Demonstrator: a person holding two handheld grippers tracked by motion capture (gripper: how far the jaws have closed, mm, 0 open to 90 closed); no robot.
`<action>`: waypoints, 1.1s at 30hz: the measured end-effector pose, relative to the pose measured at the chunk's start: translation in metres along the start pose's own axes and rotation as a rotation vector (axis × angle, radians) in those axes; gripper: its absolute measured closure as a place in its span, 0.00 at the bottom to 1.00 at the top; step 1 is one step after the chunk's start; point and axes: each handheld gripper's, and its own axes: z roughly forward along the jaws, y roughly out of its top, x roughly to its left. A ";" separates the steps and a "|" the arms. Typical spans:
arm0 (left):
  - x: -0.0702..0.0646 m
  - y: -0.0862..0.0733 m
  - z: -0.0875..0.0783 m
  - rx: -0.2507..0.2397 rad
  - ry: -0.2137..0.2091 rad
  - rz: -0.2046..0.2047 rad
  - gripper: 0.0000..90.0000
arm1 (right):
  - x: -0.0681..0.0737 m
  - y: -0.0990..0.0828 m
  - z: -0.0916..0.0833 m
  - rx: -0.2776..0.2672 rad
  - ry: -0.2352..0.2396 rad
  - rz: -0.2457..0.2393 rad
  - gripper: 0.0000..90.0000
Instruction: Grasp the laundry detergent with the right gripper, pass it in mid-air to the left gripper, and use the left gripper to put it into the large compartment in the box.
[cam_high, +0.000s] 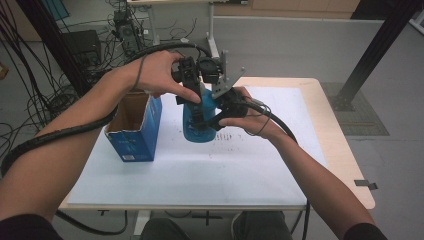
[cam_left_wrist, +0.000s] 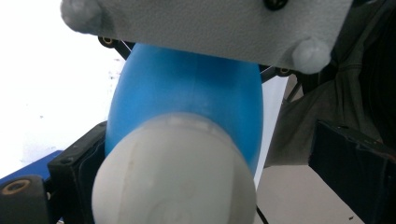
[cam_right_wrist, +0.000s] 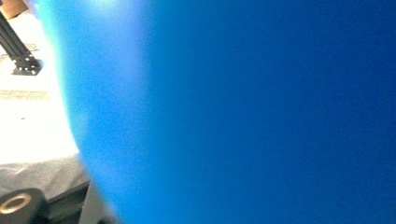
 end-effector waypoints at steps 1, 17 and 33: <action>0.000 0.000 0.000 0.001 0.001 0.001 0.07 | 0.000 0.000 0.000 -0.002 -0.001 -0.001 0.49; -0.002 0.001 -0.002 -0.002 0.006 0.005 0.07 | 0.001 0.001 -0.002 -0.003 0.003 0.004 0.49; -0.002 0.003 -0.002 -0.004 0.010 0.012 0.07 | 0.001 0.002 -0.003 -0.011 -0.002 -0.002 0.49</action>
